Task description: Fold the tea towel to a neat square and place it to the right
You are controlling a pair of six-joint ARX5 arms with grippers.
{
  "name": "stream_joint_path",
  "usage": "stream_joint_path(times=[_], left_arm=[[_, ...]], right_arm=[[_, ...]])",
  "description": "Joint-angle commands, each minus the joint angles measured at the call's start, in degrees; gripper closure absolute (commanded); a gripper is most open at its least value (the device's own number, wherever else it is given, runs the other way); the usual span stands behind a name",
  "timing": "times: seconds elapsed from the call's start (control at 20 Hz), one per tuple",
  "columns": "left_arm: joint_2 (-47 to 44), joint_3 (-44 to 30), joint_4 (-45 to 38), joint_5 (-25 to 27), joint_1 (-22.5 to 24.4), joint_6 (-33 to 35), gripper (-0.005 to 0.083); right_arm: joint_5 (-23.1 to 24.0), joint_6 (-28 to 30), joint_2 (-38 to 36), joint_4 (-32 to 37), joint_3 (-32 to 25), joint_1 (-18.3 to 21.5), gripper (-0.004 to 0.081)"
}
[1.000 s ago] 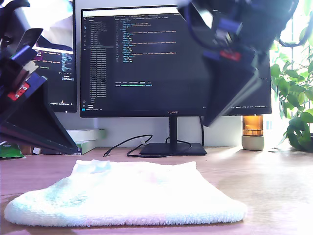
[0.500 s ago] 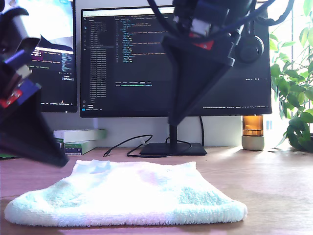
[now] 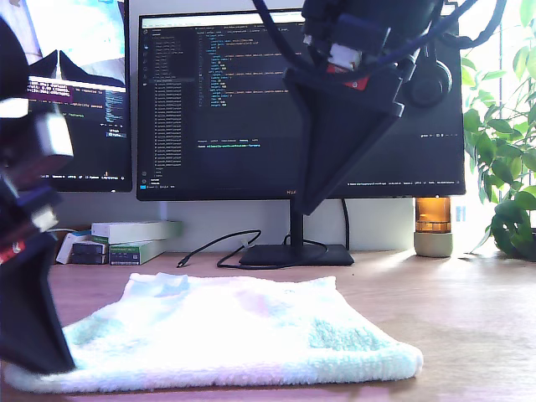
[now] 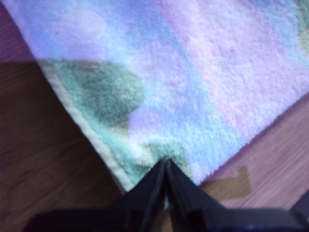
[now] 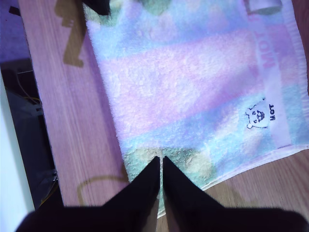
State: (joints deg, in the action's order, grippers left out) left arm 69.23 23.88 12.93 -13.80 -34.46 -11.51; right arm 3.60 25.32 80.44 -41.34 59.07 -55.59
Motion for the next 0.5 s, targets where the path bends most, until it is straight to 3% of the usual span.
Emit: stream_joint_path(times=[0.0, 0.2, 0.45], left_arm=[[0.0, 0.1, 0.6, 0.2, 0.0, -0.2, 0.0795], [-3.1, 1.2, 1.2, -1.6, 0.0, -0.6, 0.0795], [-5.9, 1.4, 3.6, -0.2, 0.0, -1.4, 0.0795]], right_arm=[[-0.1, -0.4, -0.8, 0.4, -0.2, -0.1, 0.0782], [-0.3, -0.5, -0.8, 0.4, -0.2, -0.1, 0.0782], [-0.4, -0.4, -0.8, 0.5, -0.2, -0.1, 0.0782]])
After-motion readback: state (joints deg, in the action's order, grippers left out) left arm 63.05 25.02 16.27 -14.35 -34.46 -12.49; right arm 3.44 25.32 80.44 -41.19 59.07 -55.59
